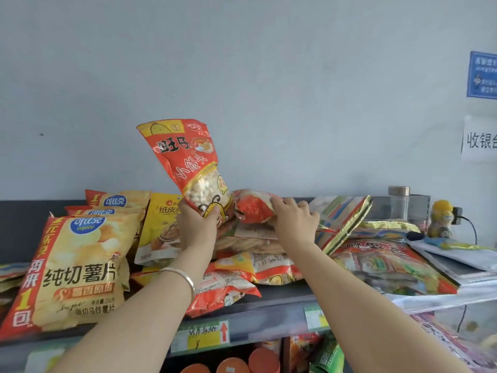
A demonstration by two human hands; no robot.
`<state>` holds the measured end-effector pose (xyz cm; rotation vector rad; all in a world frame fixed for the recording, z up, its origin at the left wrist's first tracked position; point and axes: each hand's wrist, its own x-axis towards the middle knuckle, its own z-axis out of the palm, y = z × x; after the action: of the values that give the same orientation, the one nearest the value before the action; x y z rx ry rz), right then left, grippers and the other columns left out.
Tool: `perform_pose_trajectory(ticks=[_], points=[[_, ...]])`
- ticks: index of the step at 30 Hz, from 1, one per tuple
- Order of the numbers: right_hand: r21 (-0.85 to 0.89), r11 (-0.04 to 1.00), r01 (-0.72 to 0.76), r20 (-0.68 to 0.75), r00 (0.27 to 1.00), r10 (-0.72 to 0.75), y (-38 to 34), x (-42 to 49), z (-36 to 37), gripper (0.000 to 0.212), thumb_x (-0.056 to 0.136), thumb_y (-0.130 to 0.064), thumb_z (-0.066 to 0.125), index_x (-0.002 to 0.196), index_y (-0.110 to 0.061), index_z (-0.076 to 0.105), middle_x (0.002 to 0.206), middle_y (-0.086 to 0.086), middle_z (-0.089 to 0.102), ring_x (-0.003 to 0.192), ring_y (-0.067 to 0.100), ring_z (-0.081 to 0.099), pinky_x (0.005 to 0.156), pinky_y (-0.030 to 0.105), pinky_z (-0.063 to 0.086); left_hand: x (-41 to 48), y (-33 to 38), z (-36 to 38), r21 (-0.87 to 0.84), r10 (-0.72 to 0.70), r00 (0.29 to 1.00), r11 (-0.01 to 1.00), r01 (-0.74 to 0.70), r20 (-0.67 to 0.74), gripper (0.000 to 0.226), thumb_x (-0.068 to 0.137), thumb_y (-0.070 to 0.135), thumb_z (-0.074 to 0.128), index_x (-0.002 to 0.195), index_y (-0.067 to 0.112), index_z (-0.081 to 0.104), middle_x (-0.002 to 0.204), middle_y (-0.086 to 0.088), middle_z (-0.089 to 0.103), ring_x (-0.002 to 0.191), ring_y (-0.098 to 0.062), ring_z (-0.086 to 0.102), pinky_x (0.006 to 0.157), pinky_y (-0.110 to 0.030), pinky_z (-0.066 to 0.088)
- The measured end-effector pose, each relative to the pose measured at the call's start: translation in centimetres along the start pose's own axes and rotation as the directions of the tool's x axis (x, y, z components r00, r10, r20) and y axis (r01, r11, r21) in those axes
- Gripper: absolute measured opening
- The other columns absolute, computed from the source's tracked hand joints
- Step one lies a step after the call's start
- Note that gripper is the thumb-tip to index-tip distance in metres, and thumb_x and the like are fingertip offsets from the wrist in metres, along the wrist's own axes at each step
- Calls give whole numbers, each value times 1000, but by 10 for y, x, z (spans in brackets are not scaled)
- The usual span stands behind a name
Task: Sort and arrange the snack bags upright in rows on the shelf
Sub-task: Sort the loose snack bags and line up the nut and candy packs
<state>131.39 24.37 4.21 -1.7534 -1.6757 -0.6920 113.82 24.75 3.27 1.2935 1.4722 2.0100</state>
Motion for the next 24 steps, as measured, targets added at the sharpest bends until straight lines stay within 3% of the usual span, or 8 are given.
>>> perform_pose_trajectory(ticks=[3, 5, 7, 9, 12, 16, 19, 24], points=[[152, 984, -88, -18, 996, 92, 15, 0, -11, 42, 96, -27, 53, 136, -35, 42, 124, -1, 56, 118, 33, 48, 85, 43, 40, -6, 15, 6, -115, 14, 1000, 993, -14, 3, 60, 84, 30, 68, 131, 18, 33, 125, -1, 50, 108, -23, 50, 92, -40, 42], [282, 948, -150, -35, 985, 167, 27, 0, -18, 39, 96, -20, 49, 133, -33, 46, 120, 1, 57, 113, 33, 51, 86, 42, 45, -12, 28, 14, -232, -10, 1000, 973, 13, 15, 61, 86, 27, 66, 134, 18, 30, 118, 4, 47, 103, -16, 46, 87, -32, 37], [479, 857, -192, -71, 964, 256, 39, 1, -24, 32, 96, -14, 44, 123, -27, 55, 109, 2, 58, 101, 30, 55, 78, 38, 48, -19, 39, 25, -320, -51, 998, 946, 56, 26, 63, 87, 28, 65, 136, 16, 28, 115, 5, 43, 102, -15, 43, 87, -30, 35], [652, 732, -197, -98, 936, 339, 51, 1, -31, 22, 96, -17, 43, 109, -18, 60, 96, 3, 56, 84, 26, 55, 66, 32, 39, -27, 44, 35, -346, -68, 997, 935, 76, 34, 62, 88, 27, 65, 136, 14, 28, 116, 3, 45, 102, -16, 45, 85, -30, 36], [771, 598, -219, -95, 889, 448, 70, 3, -44, 15, 96, -19, 45, 92, -13, 58, 91, 9, 57, 76, 23, 47, 63, 31, 29, -41, 48, 52, -333, -47, 995, 940, 73, 87, 60, 87, 25, 66, 134, 14, 31, 124, -3, 50, 110, -23, 50, 85, -32, 38], [870, 423, -255, -66, 789, 611, 104, 2, -58, 17, 96, -26, 48, 84, -16, 54, 89, 10, 60, 75, 24, 50, 65, 31, 33, -62, 58, 82, -285, 14, 978, 957, 48, 210, 58, 84, 25, 67, 130, 15, 34, 121, -3, 53, 114, -27, 52, 93, -37, 42], [876, 422, -235, -131, 726, 675, 132, -3, -69, 17, 97, -25, 47, 90, -14, 58, 90, 7, 59, 76, 21, 51, 66, 28, 32, -77, 69, 107, -233, 73, 954, 972, -3, 290, 55, 84, 27, 67, 127, 17, 35, 120, -2, 54, 114, -27, 53, 96, -43, 44], [857, 473, -204, -256, 628, 735, 171, -5, -92, 18, 98, -24, 48, 92, -10, 58, 89, 1, 49, 68, 10, 45, 66, 25, 29, -100, 82, 143, -190, 147, 912, 979, -78, 384, 56, 83, 30, 68, 127, 21, 35, 117, 2, 55, 113, -27, 54, 94, -41, 43]])
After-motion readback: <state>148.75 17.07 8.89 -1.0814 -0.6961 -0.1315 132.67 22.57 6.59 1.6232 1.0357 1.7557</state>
